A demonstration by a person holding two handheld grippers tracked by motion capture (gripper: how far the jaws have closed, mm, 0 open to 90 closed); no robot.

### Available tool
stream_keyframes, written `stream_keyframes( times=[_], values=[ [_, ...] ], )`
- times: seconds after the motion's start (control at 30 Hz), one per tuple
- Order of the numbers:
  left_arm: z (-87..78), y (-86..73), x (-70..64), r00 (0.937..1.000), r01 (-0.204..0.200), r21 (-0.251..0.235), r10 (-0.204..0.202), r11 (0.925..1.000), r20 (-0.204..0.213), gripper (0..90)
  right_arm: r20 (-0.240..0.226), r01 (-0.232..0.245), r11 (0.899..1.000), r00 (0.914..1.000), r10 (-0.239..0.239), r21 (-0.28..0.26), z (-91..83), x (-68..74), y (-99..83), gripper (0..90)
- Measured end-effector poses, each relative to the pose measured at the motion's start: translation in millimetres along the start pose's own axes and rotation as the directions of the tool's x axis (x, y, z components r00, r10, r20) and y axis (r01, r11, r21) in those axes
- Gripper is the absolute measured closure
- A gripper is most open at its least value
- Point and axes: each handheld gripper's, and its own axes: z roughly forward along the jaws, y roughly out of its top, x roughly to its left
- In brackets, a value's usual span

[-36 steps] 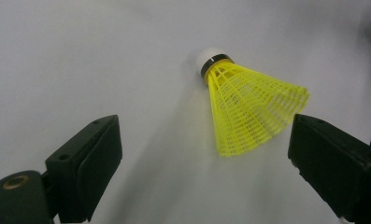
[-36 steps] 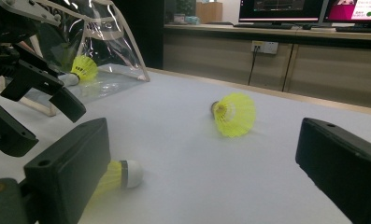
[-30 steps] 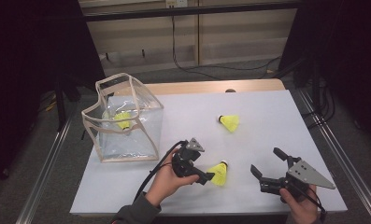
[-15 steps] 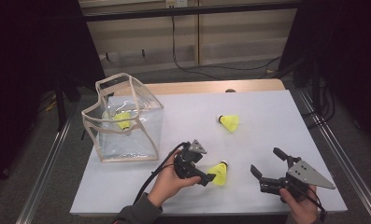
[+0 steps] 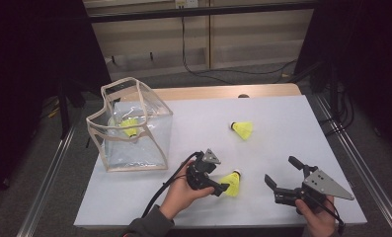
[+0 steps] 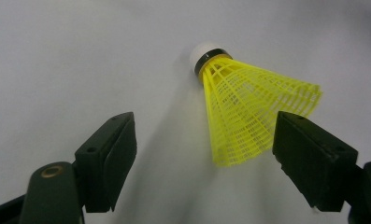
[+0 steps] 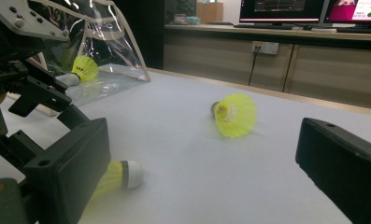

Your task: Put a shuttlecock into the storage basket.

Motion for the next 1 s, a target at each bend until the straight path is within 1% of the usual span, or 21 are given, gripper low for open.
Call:
stream_keyframes(
  times=[0.2,0.27,0.37,0.4,0.5,0.6,0.8,0.83,1.0],
  values=[
    [2.2,0.2,-0.5,1.0000,0.001,-0.006,-0.001,1.0000,0.006,24.9,-0.002,0.001,1.000,1.0000,-0.001,0.000,0.5,0.1,0.0,3.0],
    [3.3,0.3,-0.3,0.9999,-0.008,-0.002,0.008,1.0000,0.007,25.8,-0.002,0.002,1.000,1.0000,-0.002,0.000,0.6,0.2,0.0,3.0],
    [5.2,0.2,-0.9,1.0000,-0.006,-0.002,0.006,1.0000,0.004,26.8,-0.002,0.003,1.000,1.0000,-0.003,0.001,0.3,0.3,0.2,3.0],
    [6.0,0.2,-1.3,1.0000,0.000,-0.005,0.000,1.0000,0.007,27.5,-0.002,0.004,1.000,1.0000,-0.004,0.001,0.2,0.4,0.3,3.0],
    [6.7,0.6,-0.8,0.9999,-0.011,0.000,0.011,0.9999,0.003,29.8,-0.001,0.004,1.000,1.0000,-0.004,-0.001,0.0,0.2,0.5,3.0],
    [7.5,0.7,-1.0,0.9999,-0.014,-0.001,0.014,0.9999,0.002,32.1,-0.003,0.005,1.000,1.0000,-0.005,0.001,0.3,0.5,0.3,3.0],
    [9.8,0.7,-2.2,0.9999,-0.011,-0.009,0.011,0.9999,0.002,36.2,-0.005,0.003,1.000,1.0000,-0.003,0.003,0.7,0.9,0.3,3.0],
    [10.1,0.9,-1.8,0.9998,-0.021,-0.001,0.021,0.9998,0.001,37.4,-0.005,0.005,1.000,1.0000,-0.005,0.002,0.7,0.7,0.4,3.0],
    [12.5,1.1,-2.5,0.9999,-0.016,-0.014,0.016,0.9998,0.000,40.0,-0.005,0.005,1.000,1.0000,-0.005,0.003,1.0,1.0,0.4,3.0]
  ],
)
